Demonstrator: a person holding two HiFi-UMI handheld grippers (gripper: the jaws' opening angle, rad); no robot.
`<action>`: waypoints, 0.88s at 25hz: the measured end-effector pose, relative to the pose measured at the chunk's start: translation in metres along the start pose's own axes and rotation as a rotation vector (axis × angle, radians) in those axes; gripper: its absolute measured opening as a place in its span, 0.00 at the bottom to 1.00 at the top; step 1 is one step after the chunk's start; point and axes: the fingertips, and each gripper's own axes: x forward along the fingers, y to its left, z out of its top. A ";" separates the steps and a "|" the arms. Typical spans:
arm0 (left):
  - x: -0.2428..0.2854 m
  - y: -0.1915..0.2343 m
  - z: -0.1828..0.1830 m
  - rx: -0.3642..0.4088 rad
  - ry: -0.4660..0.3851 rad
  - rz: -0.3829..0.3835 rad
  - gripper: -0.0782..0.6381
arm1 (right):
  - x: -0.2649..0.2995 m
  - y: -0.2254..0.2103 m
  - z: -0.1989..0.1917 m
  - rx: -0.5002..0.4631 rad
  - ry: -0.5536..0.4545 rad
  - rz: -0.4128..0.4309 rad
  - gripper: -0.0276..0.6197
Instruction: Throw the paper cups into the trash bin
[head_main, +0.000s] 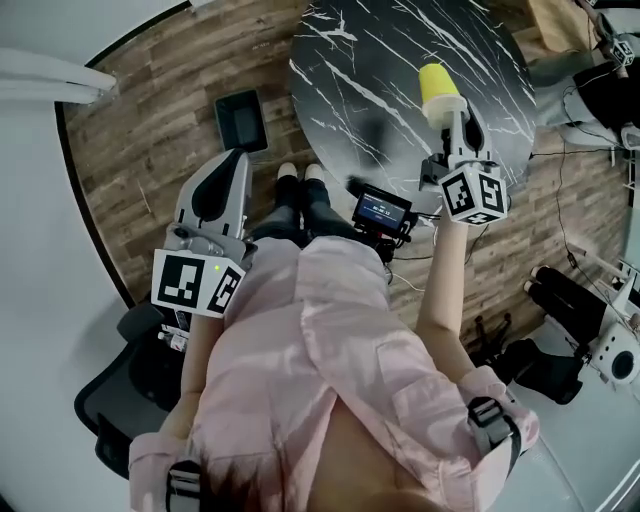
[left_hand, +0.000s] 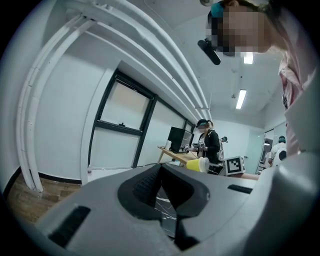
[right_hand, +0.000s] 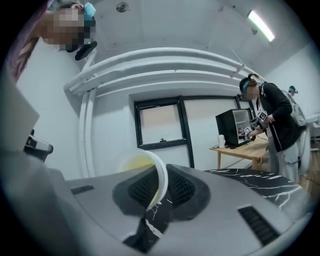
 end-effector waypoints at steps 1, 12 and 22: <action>-0.001 0.001 0.001 0.002 -0.006 0.002 0.13 | -0.007 0.000 0.004 -0.004 -0.004 -0.012 0.13; -0.014 0.019 0.009 0.022 -0.058 0.053 0.13 | -0.050 0.090 0.035 0.018 -0.025 0.036 0.13; -0.022 0.027 0.008 0.064 -0.077 0.072 0.13 | -0.051 0.177 0.029 -0.088 -0.006 0.217 0.13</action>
